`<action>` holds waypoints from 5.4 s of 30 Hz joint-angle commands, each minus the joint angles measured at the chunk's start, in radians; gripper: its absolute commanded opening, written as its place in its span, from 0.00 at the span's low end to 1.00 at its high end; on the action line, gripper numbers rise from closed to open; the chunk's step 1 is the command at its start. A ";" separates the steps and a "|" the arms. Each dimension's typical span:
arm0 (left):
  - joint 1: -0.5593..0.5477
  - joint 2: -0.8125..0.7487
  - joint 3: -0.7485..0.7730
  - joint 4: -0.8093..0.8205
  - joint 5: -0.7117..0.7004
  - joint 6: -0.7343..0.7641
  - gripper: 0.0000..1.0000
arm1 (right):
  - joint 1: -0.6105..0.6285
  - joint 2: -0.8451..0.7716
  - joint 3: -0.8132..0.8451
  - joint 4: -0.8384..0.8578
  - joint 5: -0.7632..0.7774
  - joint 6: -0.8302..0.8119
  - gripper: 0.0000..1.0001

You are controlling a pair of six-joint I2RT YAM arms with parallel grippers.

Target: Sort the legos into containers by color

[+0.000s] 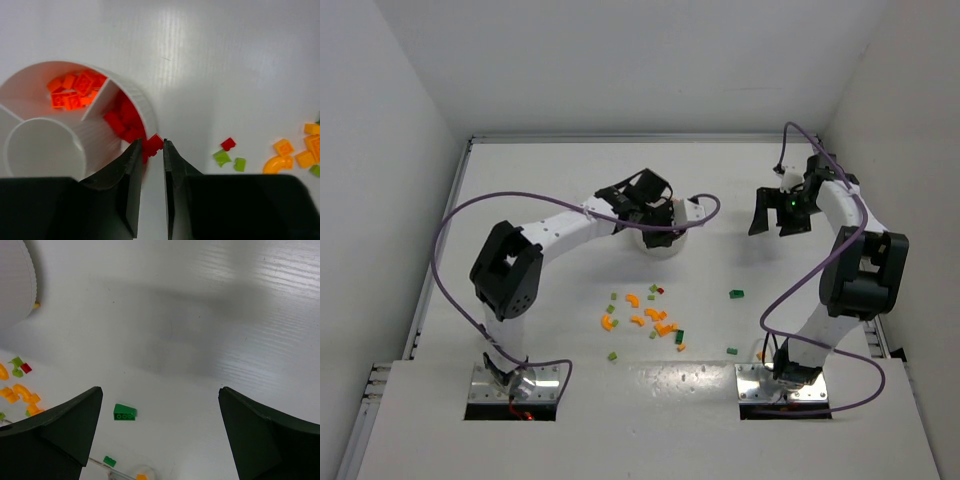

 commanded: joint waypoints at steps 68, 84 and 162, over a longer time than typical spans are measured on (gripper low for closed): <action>-0.095 0.109 -0.166 0.050 0.064 -0.071 0.42 | 0.002 -0.008 0.012 -0.001 -0.005 -0.019 1.00; -0.104 0.110 -0.262 0.080 -0.024 -0.005 0.38 | 0.002 0.010 0.012 -0.010 -0.005 -0.019 1.00; 0.009 0.187 0.327 -0.082 -0.122 -0.085 0.07 | 0.002 0.029 0.030 -0.010 -0.014 -0.028 1.00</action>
